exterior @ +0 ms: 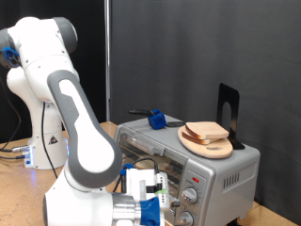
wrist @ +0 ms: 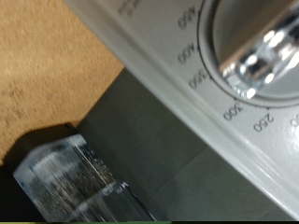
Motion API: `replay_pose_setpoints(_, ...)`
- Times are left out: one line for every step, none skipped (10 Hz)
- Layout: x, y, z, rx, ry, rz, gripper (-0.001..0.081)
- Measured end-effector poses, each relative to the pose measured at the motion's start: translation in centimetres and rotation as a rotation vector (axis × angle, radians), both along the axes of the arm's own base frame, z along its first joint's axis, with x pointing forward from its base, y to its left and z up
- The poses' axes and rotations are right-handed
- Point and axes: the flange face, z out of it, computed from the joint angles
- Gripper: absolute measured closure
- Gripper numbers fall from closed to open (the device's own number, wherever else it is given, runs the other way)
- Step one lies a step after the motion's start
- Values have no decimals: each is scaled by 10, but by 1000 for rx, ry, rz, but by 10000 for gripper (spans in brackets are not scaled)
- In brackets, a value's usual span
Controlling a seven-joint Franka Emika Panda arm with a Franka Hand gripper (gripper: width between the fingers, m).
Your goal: Make a piece of toast with the oven
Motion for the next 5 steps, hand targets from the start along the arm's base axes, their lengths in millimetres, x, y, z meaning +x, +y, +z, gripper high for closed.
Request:
replay_pose_setpoints(-4, -7, 0, 1, 36, 2, 265)
replay_pose_setpoints(-10, -15, -1, 8, 69, 8, 265)
replay_pose_setpoints(-18, -24, -1, 20, 101, 17, 73)
replay_pose_setpoints(-28, -33, -1, 37, 124, 24, 73)
replay_pose_setpoints(-38, -43, 2, 57, 161, 25, 16)
